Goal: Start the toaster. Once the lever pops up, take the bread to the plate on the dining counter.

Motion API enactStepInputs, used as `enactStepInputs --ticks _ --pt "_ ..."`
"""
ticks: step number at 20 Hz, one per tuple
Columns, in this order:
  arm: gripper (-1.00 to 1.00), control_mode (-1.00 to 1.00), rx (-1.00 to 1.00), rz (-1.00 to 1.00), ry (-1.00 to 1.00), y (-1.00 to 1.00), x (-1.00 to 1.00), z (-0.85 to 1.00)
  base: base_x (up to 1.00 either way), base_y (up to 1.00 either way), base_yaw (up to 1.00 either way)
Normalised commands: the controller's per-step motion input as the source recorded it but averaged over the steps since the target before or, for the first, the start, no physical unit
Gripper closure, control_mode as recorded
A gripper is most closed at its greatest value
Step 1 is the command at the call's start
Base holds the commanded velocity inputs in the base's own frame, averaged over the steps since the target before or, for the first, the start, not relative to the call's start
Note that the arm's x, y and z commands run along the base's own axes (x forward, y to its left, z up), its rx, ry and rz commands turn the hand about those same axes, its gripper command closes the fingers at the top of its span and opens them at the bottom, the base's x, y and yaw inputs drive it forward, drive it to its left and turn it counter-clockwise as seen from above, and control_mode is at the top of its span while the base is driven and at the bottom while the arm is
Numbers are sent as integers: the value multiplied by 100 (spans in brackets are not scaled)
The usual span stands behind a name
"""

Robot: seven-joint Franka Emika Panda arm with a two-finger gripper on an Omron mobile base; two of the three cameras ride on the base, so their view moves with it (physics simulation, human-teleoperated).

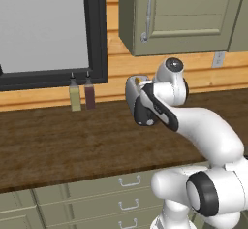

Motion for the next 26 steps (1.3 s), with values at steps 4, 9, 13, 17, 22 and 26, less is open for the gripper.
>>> enactStepInputs --ticks 4,9,13,17,22,26 --pt "-100 -100 0 0 -4 0 34 -8 0 0 0" --pt "-100 -100 0 0 0 0 40 -9 0 0 0" --pt "-100 -100 0 0 0 0 40 -10 0 0 0" --pt "-100 -100 0 0 0 0 40 -10 0 0 0" --pt "-100 -100 0 0 0 0 37 -15 0 0 0" --pt "-100 -100 0 0 0 0 31 -23 0 0 0"
